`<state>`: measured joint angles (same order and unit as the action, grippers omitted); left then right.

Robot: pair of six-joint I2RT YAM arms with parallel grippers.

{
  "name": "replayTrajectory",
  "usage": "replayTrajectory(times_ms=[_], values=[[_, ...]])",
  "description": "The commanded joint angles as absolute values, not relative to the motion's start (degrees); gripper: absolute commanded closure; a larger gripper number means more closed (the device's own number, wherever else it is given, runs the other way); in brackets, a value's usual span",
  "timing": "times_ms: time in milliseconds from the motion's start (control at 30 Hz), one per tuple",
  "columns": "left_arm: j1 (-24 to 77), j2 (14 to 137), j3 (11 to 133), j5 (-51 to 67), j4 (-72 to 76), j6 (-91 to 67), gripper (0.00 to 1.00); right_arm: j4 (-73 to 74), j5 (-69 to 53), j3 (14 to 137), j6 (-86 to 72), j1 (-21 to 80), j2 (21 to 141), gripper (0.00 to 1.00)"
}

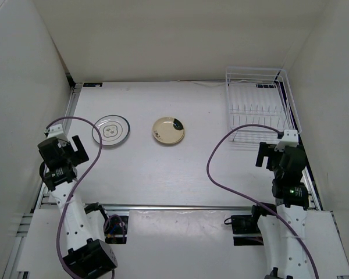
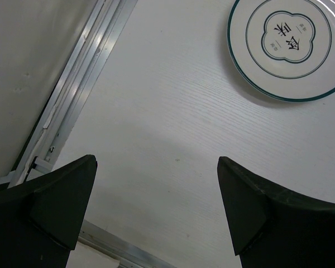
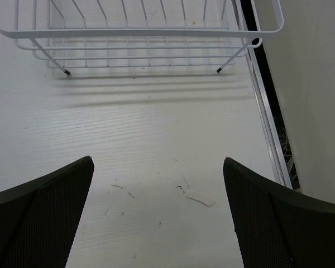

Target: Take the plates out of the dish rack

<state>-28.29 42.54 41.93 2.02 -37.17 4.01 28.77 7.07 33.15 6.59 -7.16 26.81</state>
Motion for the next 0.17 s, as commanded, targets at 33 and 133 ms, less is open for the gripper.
replayTrajectory(times_ms=[33, 133], values=[[-28.9, 42.2, 42.1, 4.1, -35.9, 3.5, 0.00, 27.3, 5.9, 32.7, 7.1, -7.5, 25.8, 0.00], [-28.9, 42.2, 42.1, 4.1, -35.9, 3.5, 0.00, 27.3, 5.9, 32.7, 7.1, -7.5, 25.2, 0.00]])
